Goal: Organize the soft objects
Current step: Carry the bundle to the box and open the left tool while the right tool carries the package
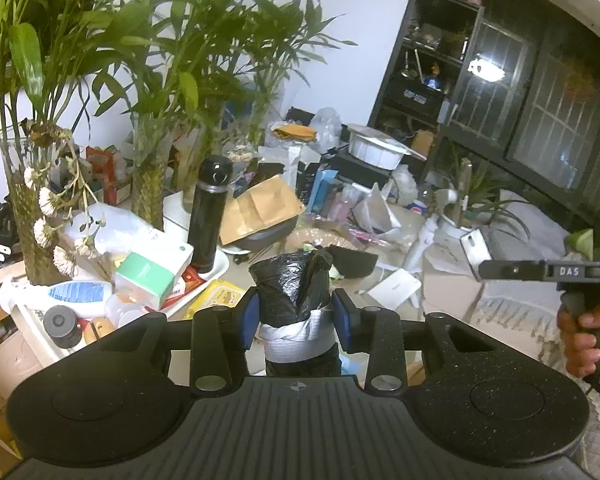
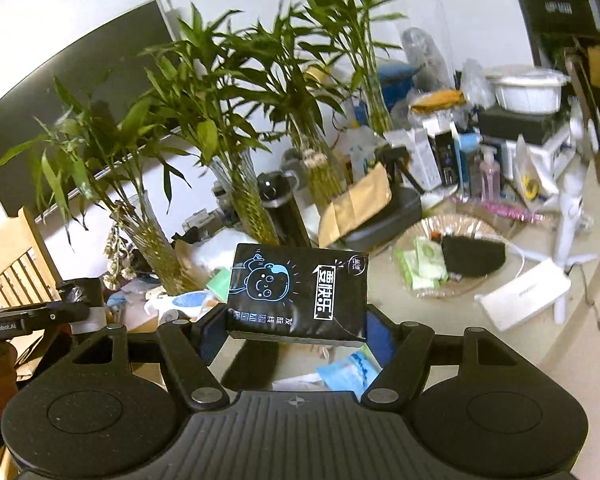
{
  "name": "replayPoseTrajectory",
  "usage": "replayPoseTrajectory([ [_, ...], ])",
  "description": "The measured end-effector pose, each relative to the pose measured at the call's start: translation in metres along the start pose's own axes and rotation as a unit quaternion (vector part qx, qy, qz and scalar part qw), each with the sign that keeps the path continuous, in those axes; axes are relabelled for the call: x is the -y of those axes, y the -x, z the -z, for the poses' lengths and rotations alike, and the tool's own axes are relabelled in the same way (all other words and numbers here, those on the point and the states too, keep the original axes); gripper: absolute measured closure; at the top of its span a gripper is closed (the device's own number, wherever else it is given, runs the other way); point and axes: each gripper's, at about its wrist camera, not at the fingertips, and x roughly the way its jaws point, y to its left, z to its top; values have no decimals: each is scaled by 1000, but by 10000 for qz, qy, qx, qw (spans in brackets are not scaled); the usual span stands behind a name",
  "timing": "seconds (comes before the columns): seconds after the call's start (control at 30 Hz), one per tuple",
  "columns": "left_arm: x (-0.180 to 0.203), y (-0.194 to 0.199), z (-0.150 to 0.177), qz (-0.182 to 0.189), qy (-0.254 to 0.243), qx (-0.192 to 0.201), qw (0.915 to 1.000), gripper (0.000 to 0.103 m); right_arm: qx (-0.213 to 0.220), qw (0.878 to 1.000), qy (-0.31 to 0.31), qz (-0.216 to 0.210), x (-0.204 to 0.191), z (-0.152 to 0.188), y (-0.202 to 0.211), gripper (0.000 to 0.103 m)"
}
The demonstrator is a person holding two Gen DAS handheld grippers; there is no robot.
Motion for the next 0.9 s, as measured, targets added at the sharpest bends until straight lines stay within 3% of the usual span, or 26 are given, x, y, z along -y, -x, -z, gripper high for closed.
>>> replayPoseTrajectory([
  [0.23,2,11,6,0,-37,-73,10000,66,39,9996,266,15,-22,-2,23,30],
  [0.67,-3,30,19,-48,8,-292,9996,66,-125,9958,902,-33,-57,25,37,30],
  [0.9,1,31,32,71,-35,-506,9987,66,-253,9955,911,-74,-59,43,32,30],
])
